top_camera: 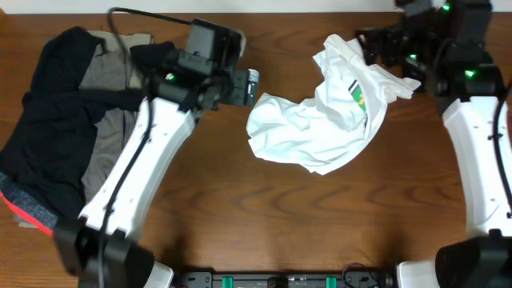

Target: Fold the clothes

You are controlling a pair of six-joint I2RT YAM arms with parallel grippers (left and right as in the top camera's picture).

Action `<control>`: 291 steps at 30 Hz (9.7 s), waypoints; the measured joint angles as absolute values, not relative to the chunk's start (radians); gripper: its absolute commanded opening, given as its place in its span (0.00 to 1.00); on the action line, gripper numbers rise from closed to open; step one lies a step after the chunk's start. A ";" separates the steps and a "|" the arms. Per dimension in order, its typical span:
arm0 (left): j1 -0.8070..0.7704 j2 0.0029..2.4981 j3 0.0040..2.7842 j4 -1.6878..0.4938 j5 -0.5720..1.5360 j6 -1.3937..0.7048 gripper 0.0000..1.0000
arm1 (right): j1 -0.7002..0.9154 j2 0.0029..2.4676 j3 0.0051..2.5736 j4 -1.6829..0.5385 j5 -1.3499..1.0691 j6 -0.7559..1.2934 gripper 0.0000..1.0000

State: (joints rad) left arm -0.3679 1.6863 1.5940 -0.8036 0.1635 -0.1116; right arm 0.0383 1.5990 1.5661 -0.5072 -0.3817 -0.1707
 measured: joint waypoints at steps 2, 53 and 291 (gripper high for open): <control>-0.367 1.748 1.594 -0.804 0.182 -0.118 0.81 | 0.083 1.596 1.575 -0.519 -0.384 -0.192 0.99; -0.327 2.213 1.594 -0.531 0.476 0.156 0.06 | 0.090 1.596 1.575 -0.579 -0.385 -0.220 0.96; -0.237 1.554 1.593 -0.710 -0.167 -0.027 0.06 | 0.031 1.905 1.934 -0.662 -0.057 0.109 0.01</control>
